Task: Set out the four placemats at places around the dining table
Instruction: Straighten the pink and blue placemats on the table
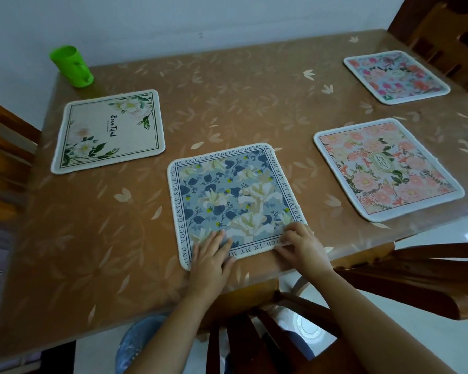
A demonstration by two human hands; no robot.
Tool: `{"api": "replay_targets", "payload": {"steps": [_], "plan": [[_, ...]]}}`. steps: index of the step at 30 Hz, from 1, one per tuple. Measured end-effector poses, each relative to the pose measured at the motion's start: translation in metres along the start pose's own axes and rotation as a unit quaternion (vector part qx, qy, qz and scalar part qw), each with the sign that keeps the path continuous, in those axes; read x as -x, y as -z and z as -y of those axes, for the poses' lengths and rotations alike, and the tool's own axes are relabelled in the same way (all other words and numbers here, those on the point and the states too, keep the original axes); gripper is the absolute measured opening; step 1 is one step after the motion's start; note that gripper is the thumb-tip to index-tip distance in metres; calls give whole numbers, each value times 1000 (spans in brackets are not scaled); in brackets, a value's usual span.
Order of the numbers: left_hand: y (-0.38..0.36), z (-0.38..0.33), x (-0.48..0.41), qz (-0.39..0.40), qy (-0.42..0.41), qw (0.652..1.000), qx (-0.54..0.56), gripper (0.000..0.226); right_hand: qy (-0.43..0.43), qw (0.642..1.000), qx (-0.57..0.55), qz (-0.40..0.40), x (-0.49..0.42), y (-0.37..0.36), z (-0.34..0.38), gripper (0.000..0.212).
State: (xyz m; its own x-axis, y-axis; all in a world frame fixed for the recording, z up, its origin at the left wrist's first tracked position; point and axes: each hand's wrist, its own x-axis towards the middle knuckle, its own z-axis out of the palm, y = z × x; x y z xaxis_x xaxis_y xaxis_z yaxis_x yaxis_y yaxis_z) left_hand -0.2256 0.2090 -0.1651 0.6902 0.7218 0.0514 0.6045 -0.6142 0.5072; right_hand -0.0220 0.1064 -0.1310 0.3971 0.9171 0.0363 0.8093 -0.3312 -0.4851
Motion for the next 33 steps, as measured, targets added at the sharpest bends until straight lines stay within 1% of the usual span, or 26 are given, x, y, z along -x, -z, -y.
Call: {"api": "replay_targets", "payload": {"steps": [2, 4, 6, 9, 11, 13, 19, 23, 25, 30, 33], "plan": [[-3, 2, -5, 46, 20, 997, -50, 50, -12, 999, 20, 36, -9, -4, -3, 36], [-4, 2, -13, 84, 23, 989, -116, 54, -13, 995, 49, 87, -21, -11, -6, 55], [-3, 0, -22, 99, 21, 982, -159, 58, -2, 990, 76, 119, -32, -20, -4, 66], [-6, 4, -40, 109, 31, 977, -182, 62, 38, 984, 121, 126, -48, -31, -3, 77], [-9, 13, -55, 112, 41, 976, -184, 61, 67, 979, 143, 127, -62, -34, -4, 79], [-11, 20, -73, 106, 53, 975, -190, 61, 87, 978, 138, 131, -82, -36, -8, 80], [-9, 38, -134, 65, 79, 978, -182, 57, 141, 968, 156, 140, -155, -45, -12, 80], [-4, 50, -177, 42, 96, 977, -186, 60, 158, 966, 152, 137, -205, -50, -12, 77], [-1, 54, -193, 26, 126, 976, -176, 58, 141, 971, 142, 129, -220, -52, -12, 76], [-3, 48, -192, -4, 195, 967, -167, 58, 28, 983, 164, 78, -206, -53, -11, 77], [-8, 34, -170, -11, 221, 960, -173, 61, 19, 984, 158, 75, -180, -48, -13, 75]]}}
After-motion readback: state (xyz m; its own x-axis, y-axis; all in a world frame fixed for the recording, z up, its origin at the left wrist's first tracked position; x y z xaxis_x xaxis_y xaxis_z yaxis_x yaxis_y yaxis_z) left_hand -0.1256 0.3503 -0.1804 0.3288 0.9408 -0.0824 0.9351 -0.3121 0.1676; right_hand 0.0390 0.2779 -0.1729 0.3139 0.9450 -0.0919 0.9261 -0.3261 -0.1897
